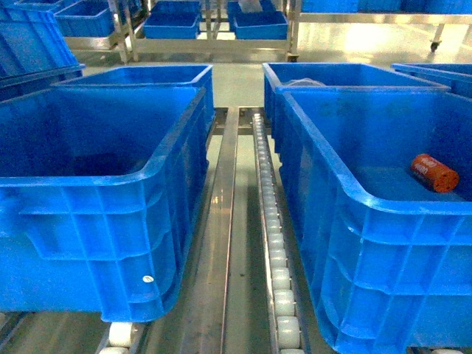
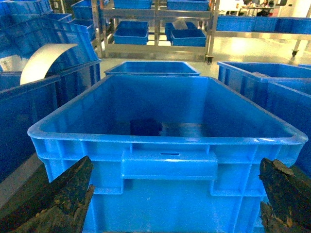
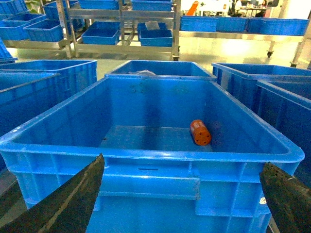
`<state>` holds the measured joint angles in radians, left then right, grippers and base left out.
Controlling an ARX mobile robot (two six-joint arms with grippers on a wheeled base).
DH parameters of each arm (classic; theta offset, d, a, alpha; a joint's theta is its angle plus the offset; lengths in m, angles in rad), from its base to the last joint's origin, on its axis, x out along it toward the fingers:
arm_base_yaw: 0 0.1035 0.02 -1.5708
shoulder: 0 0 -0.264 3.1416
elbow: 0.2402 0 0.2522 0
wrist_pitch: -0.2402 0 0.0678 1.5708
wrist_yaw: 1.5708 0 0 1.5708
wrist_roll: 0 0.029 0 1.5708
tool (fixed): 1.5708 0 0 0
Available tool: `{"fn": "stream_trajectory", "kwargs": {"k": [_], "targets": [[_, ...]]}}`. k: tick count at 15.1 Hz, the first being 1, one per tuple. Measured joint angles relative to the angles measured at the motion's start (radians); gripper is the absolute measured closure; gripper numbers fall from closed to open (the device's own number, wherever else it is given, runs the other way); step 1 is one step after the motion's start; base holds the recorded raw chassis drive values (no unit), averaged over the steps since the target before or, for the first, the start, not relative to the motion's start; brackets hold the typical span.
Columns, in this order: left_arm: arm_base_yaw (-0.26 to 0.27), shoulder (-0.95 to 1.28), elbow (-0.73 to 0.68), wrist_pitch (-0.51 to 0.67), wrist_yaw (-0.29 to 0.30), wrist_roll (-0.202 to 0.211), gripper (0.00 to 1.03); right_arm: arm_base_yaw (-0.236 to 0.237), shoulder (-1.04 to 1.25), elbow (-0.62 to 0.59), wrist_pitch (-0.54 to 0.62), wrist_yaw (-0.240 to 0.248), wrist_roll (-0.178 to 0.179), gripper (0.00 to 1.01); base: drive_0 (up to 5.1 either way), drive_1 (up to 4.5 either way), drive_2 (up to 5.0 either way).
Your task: Sort blue parts and orange caps into right shelf containers
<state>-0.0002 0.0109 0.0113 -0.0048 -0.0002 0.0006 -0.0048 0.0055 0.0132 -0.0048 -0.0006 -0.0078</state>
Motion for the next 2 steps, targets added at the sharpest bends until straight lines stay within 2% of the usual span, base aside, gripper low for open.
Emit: {"fn": "stream_trajectory", "kwargs": {"k": [2], "targets": [[0.000, 0.000, 0.000, 0.000, 0.000, 0.000, 0.05, 0.000, 0.000, 0.000, 0.000, 0.000, 0.000, 0.03, 0.0, 0.00, 0.0]]}}
